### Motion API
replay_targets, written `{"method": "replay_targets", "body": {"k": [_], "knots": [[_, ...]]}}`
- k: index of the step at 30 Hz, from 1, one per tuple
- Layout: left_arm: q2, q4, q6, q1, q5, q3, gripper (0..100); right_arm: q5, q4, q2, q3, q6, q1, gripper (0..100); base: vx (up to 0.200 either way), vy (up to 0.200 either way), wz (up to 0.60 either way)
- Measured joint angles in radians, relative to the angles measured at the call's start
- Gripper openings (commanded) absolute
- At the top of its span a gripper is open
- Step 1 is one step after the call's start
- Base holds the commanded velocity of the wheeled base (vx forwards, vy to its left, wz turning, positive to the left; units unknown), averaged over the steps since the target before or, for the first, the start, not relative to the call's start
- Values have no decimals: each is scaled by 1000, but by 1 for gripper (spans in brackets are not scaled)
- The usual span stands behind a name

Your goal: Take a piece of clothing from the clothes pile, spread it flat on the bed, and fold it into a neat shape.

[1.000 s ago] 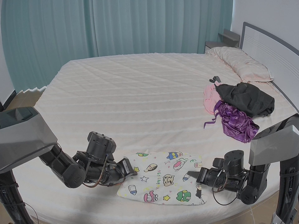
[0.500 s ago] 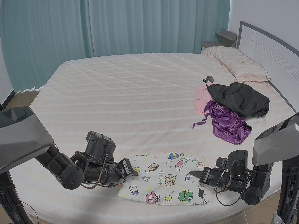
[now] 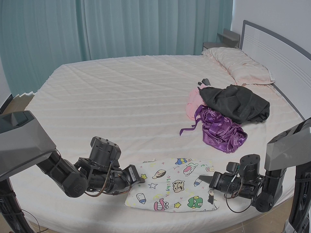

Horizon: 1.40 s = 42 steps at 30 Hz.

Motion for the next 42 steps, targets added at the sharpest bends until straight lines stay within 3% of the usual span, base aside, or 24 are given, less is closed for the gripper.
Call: {"method": "replay_targets", "body": {"k": [4,14,15,29,38,42], "knots": [[0,0,-1,0,-1,0,0,0,0,0,0,0,-4,0,0,-200,0],[3,-4,-2,0,1,8,0,-1,-4,4,-5,-1,-11,0,0,0,0],[4,-5,-2,0,1,10,100,-1,-3,4,-5,-2,-11,100,0,0,0],[-2,-5,8,38,39,60,100,-10,-4,10,23,-42,-32,100,0,0,0],[-54,-2,8,79,49,65,100,4,-3,-57,177,-237,-36,100,0,0,0],[-80,-1,8,85,51,69,100,19,2,-72,223,-282,-16,100,0,0,0]]}}
